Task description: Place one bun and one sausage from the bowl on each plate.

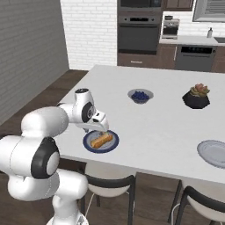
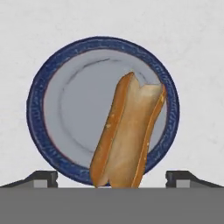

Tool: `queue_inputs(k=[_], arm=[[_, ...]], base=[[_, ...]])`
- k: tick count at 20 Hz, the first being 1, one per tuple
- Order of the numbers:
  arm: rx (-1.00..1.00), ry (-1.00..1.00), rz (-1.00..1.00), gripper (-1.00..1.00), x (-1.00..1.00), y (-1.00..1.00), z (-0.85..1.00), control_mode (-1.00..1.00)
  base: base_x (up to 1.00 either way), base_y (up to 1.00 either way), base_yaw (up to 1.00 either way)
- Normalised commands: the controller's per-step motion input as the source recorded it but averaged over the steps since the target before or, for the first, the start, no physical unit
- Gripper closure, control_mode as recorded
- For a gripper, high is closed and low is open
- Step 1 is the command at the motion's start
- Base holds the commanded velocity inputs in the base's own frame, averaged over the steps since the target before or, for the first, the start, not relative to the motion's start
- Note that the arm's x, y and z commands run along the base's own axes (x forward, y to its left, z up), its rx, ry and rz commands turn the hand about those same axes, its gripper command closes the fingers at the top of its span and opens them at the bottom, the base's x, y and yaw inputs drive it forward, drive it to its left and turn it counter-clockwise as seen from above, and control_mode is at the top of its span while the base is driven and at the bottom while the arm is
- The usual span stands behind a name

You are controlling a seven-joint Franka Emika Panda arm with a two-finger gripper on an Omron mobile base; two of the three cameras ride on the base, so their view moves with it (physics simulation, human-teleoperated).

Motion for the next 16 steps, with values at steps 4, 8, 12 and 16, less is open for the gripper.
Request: queue_inputs(k=[4,8,12,16], arm=[[0.00,-0.11,0.00,-1.00,-0.51,-0.22,1.00,-1.00],[0.00,-0.08,0.00,-1.00,-0.50,-0.18,1.00,-1.00],[0.00,-0.06,0.00,-1.00,-0.63,-0.02,0.81,-1.00],[-0.01,-0.01,0.03,-1.00,-0.47,0.05,0.19,-1.00]], base=[[0.00,0.00,0.00],[0.00,0.00,0.00],[0.00,0.00,0.00],[0.00,0.00,0.00]])
